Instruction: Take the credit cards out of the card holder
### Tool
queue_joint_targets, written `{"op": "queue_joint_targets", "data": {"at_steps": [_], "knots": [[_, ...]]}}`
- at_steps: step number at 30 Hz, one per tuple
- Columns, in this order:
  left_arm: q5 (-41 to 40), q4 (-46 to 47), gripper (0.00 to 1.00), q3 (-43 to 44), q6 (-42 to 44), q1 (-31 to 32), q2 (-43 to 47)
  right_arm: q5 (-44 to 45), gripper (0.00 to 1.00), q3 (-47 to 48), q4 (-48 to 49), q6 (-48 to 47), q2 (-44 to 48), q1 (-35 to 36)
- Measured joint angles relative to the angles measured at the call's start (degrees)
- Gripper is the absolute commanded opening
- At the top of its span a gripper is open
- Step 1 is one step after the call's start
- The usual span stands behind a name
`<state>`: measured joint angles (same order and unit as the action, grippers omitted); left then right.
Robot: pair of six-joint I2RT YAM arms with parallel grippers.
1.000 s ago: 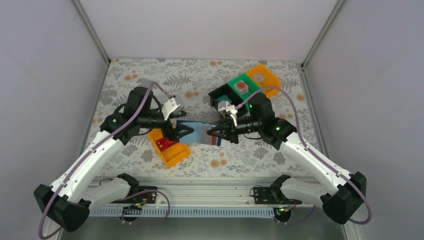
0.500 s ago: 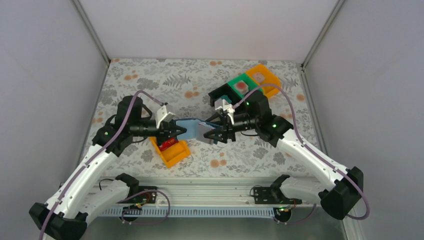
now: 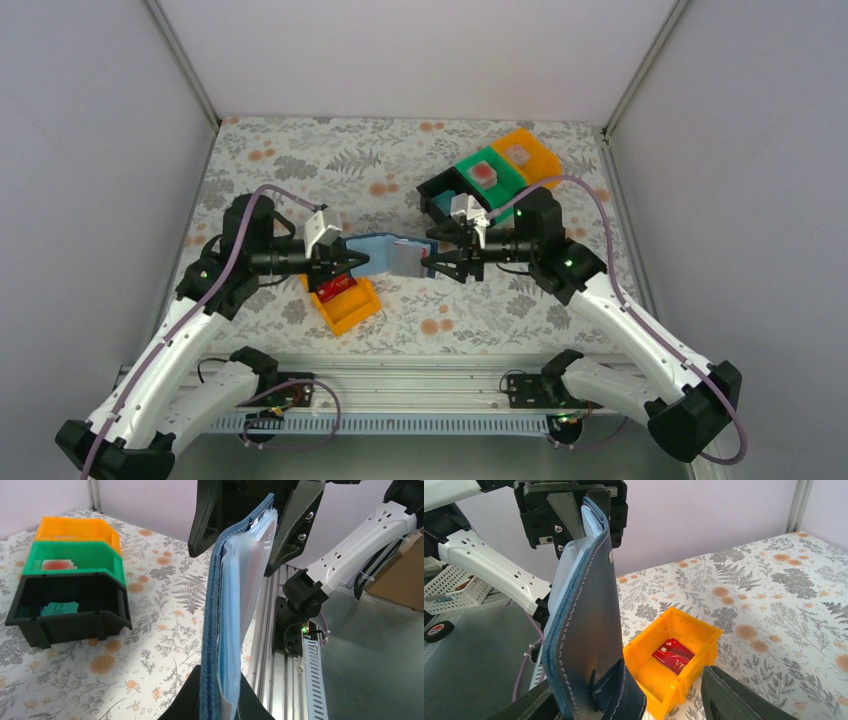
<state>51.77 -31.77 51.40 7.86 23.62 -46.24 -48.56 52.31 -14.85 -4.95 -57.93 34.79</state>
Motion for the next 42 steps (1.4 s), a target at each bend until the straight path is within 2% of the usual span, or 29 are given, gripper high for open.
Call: {"op": "queue_joint_targets", "data": {"at_steps": [6,12,16,23,27,31,32,34,36,37,38,40,42], "knots": [[-0.02,0.0,0.03,-0.17,0.0,-0.02,0.02,0.79,0.59,0.0,-0.07,0.46,-0.52,0.0],[-0.04,0.02,0.02,-0.22,0.0,-0.11,0.02,1.55,0.49,0.11,1.97,3.17,-4.2,0.63],[-0.07,0.11,0.02,-0.37,-0.02,-0.15,0.02,2.32,0.49,0.31,3.91,4.52,-6.75,2.78],[-0.04,0.46,0.02,-0.83,-0.66,-0.15,0.02,2.75,0.42,2.71,6.82,5.57,-9.4,6.97],[-0.35,0.44,0.02,-1.16,-1.11,-0.48,0.02,2.75,0.32,4.61,7.93,5.79,-11.43,8.92],[-0.74,0.48,0.03,-1.44,-1.46,-0.7,0.35,3.98,0.1,6.36,7.87,6.05,-13.18,10.08],[-0.9,0.48,0.08,-1.49,-1.51,-0.7,0.52,4.33,0.05,6.62,7.87,5.79,-13.51,10.16],[-1.25,0.48,0.33,-1.6,-1.7,-0.7,0.76,5.81,0.04,7.21,7.78,6.29,-14.19,10.32],[-1.66,1.11,0.62,-1.84,-2.14,-0.59,0.83,6.62,0.04,7.87,7.82,6.64,-14.84,10.75],[-1.79,1.7,0.73,-1.97,-2.32,-0.57,0.7,6.8,0.04,8.09,7.89,6.71,-15.15,11.17],[-1.86,2.36,0.81,-2.08,-2.47,-0.5,0.63,6.97,0.04,8.33,7.91,7.04,-15.52,11.65],[-2.05,3.21,0.84,-2.25,-2.47,-0.46,0.68,7.56,0.04,8.7,7.91,7.87,-16.28,12.2],[-2.73,4.09,0.77,-2.71,-2.97,-0.46,0.76,8.15,0.04,9.14,8.0,8.7,-16.87,12.57]]}}
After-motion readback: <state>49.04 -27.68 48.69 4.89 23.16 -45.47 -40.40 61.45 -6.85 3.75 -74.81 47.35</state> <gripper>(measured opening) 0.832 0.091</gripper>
